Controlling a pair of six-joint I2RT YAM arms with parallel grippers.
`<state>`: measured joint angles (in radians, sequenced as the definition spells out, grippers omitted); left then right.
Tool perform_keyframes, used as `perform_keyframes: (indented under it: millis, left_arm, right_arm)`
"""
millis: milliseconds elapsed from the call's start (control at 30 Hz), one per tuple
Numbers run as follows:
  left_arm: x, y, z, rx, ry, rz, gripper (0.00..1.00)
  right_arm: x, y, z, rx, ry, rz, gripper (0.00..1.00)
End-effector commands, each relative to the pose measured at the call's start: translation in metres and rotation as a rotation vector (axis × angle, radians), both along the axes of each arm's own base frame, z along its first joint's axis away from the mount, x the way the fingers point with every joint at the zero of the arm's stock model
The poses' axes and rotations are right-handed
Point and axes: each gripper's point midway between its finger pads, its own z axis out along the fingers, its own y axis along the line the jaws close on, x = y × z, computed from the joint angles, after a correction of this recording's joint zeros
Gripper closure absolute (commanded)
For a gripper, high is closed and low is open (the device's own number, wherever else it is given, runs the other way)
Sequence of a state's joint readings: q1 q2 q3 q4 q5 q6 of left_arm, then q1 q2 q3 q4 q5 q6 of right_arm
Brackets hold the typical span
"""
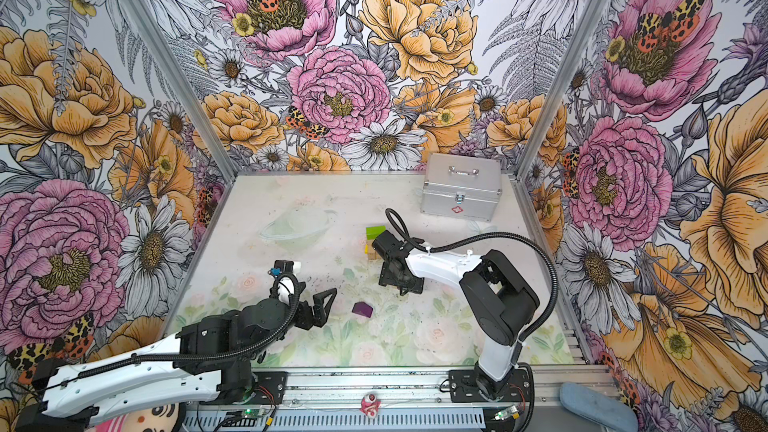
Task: Build the wood block tower
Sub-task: 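Close the right gripper on the printed wooden tile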
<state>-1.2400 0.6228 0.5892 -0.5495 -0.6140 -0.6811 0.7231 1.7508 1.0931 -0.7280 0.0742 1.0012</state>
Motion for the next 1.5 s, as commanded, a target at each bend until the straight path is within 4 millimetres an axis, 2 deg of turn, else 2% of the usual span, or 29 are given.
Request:
perform_keyframes:
  millis: [0, 900, 1233, 1467]
  left_arm:
    - [0.0, 0.001, -0.003, 0.001, 0.001, -0.007, 0.01]
    - [0.003, 0.002, 0.0, -0.001, -0.002, 0.001, 0.01]
    - [0.002, 0.003, -0.001, -0.007, 0.001, 0.0, 0.01]
    - [0.002, 0.005, 0.0, -0.022, -0.001, 0.003, 0.01]
  right_arm:
    - [0.005, 0.0, 0.0, -0.014, -0.006, 0.012, 0.2]
    - [0.004, -0.008, -0.006, -0.032, 0.028, 0.032, 0.24]
    - [0.001, -0.008, -0.012, -0.047, 0.047, 0.054, 0.33]
    - [0.002, -0.014, -0.009, -0.074, 0.041, 0.07, 0.4]
